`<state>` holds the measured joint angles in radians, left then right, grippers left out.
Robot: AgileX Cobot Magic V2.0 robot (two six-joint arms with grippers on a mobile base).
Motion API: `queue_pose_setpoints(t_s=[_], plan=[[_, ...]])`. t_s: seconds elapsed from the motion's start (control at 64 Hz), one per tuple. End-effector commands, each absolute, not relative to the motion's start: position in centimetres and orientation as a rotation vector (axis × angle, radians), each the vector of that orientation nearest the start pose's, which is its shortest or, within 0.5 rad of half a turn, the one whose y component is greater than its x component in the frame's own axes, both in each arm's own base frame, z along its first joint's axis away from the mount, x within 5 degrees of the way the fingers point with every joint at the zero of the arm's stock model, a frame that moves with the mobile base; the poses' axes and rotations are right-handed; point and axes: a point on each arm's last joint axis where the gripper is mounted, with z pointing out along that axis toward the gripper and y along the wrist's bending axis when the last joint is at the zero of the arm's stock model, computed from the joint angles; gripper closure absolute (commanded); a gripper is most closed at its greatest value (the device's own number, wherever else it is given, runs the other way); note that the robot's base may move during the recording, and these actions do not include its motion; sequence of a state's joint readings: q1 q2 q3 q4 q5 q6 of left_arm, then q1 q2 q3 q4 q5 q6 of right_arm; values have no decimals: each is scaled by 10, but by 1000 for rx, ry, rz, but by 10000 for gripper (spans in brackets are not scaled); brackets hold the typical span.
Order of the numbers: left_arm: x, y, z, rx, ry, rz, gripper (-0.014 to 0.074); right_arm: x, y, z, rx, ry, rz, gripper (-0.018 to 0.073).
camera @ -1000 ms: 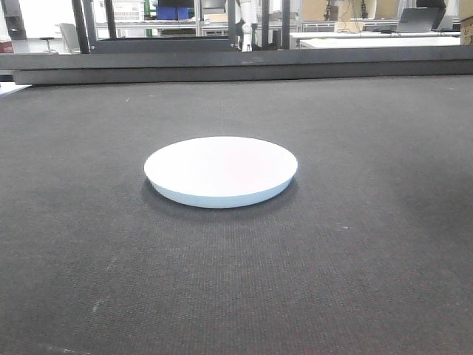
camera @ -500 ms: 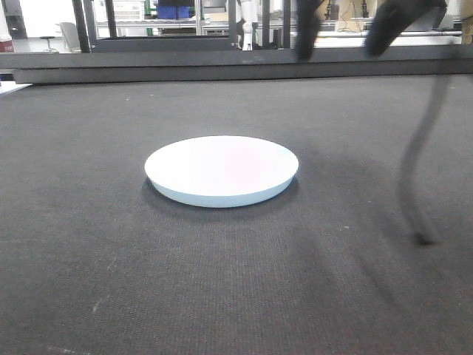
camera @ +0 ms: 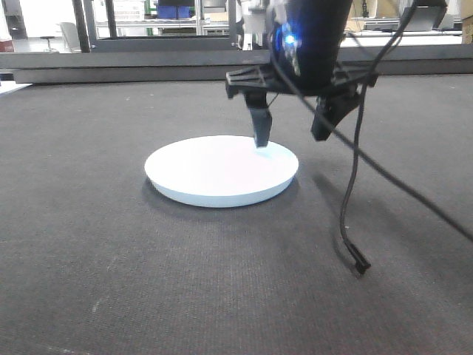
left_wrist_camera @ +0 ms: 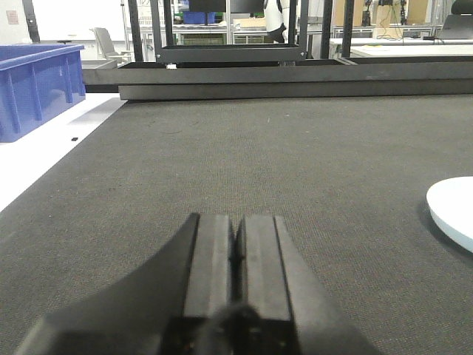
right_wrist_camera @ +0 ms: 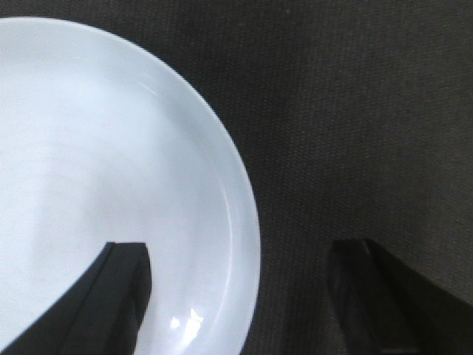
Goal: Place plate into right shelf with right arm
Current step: 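Lower the right gripper onto the rim of the white plate, then close the right gripper on the plate rim and lift it up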
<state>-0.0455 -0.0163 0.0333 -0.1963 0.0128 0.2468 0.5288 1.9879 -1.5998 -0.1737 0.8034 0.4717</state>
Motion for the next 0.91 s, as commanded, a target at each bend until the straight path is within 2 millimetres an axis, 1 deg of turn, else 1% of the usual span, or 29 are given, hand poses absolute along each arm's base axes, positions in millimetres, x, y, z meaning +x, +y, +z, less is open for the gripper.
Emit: queue_pose_setpoints(t_s=[0.0, 0.172, 0.25, 0.297, 0.359, 0.469, 0.625, 0.672, 0.797, 0.891], plan=[[55, -2, 208, 58, 1422, 6, 643, 386, 211, 264, -191, 2523, 187, -31], [55, -2, 208, 58, 1422, 6, 643, 391, 214, 248, -199, 2549, 172, -31], [55, -2, 208, 58, 1422, 6, 643, 393, 215, 241, -201, 2563, 164, -11], [55, -2, 208, 58, 1422, 6, 643, 393, 215, 239, -202, 2569, 161, 29], [55, -2, 208, 58, 1422, 6, 643, 394, 216, 238, -203, 2568, 162, 113], [55, -2, 208, 58, 1422, 6, 643, 394, 216, 238, -203, 2564, 165, 287], [55, -2, 208, 58, 1422, 6, 643, 393, 215, 237, -201, 2578, 157, 462], [55, -2, 208, 58, 1422, 6, 643, 392, 215, 239, -196, 2581, 162, 515], [55, -2, 208, 58, 1422, 6, 643, 389, 214, 252, -182, 2558, 194, 508], [55, -2, 208, 58, 1422, 6, 643, 382, 211, 273, -201, 2511, 223, 508]])
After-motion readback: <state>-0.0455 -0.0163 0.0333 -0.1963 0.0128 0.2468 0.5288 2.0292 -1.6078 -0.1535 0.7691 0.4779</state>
